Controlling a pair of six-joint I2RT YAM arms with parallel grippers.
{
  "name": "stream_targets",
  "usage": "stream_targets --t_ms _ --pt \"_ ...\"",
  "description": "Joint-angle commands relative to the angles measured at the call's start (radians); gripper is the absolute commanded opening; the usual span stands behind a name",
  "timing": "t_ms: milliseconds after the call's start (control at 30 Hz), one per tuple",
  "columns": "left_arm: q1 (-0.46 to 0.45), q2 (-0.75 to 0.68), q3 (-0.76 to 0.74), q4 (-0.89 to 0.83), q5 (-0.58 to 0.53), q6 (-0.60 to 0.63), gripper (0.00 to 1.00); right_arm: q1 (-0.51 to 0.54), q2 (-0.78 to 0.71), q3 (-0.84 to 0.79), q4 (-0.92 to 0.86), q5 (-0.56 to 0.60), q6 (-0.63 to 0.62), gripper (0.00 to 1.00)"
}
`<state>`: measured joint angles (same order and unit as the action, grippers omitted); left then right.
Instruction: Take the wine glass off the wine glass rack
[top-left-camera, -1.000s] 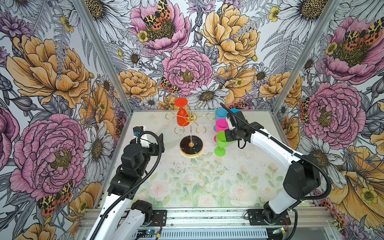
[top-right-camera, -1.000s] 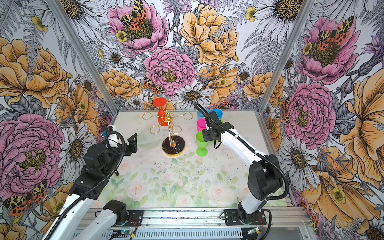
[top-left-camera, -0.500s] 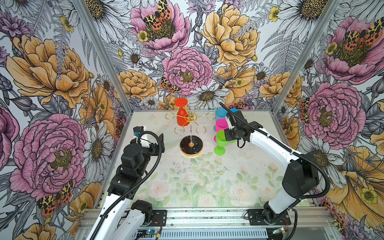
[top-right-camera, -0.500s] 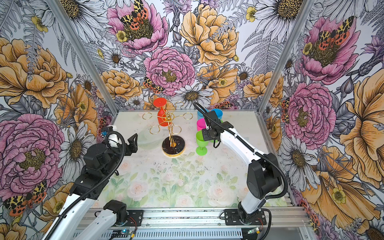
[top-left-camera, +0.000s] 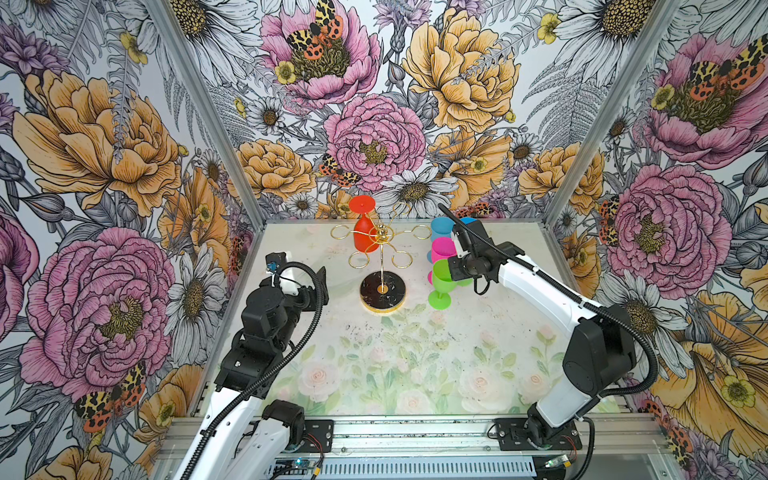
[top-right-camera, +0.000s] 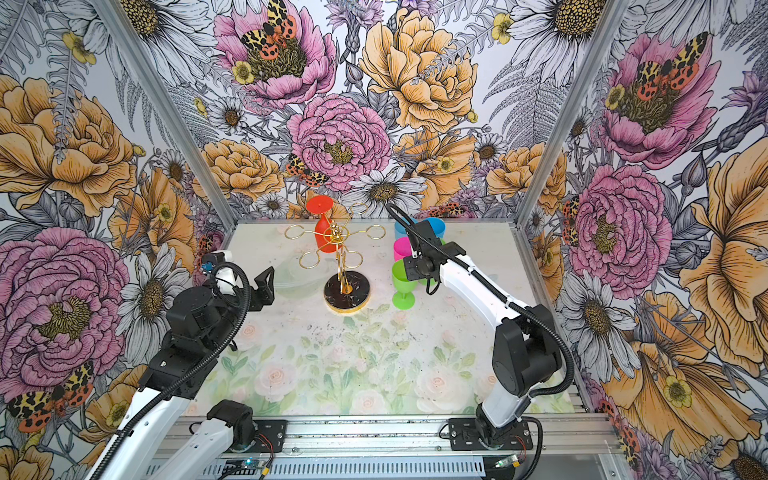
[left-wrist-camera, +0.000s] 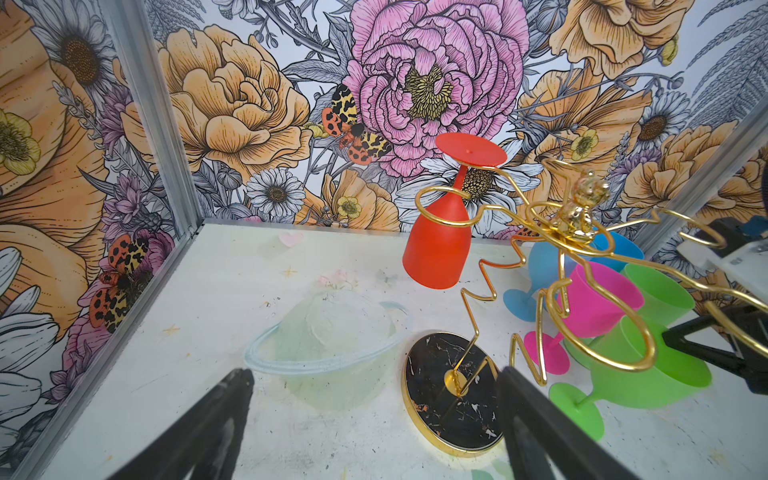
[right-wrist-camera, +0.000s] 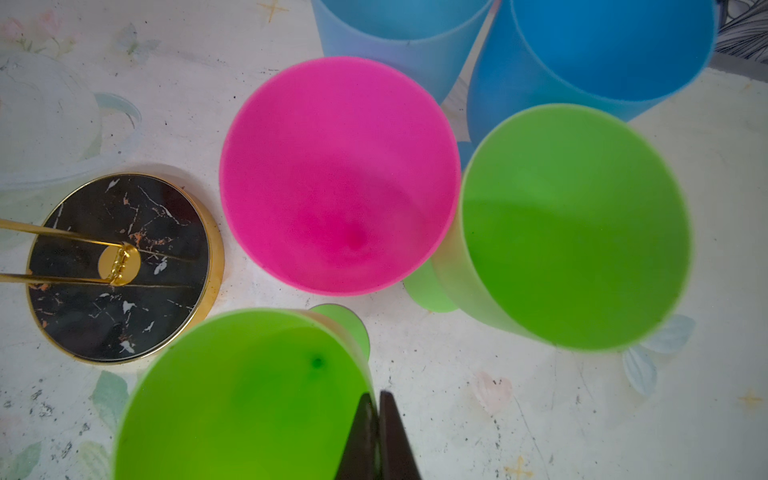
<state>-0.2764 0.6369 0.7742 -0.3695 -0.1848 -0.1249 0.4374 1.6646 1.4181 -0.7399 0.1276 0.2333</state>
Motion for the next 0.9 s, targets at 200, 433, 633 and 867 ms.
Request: stream_targets --t_ms 200,433,633,867 --pt "0.013 -0.006 0.004 0.019 0.025 -0.002 0.93 0.005 -0.018 0.03 0.011 -0.014 0.004 0.23" --pt "0.018 -0.002 0.005 0.019 0.03 -0.002 0.93 0.005 -0.091 0.027 0.009 -0.079 0.006 0.35" --pt "0.044 0.005 0.008 0.022 0.055 -0.009 0.93 0.005 -0.183 0.008 0.009 -0.182 0.008 0.49" --pt "0.108 0.042 0.019 0.043 0.152 -0.03 0.93 0.005 -0.284 -0.042 0.012 -0.318 -0.017 0.64"
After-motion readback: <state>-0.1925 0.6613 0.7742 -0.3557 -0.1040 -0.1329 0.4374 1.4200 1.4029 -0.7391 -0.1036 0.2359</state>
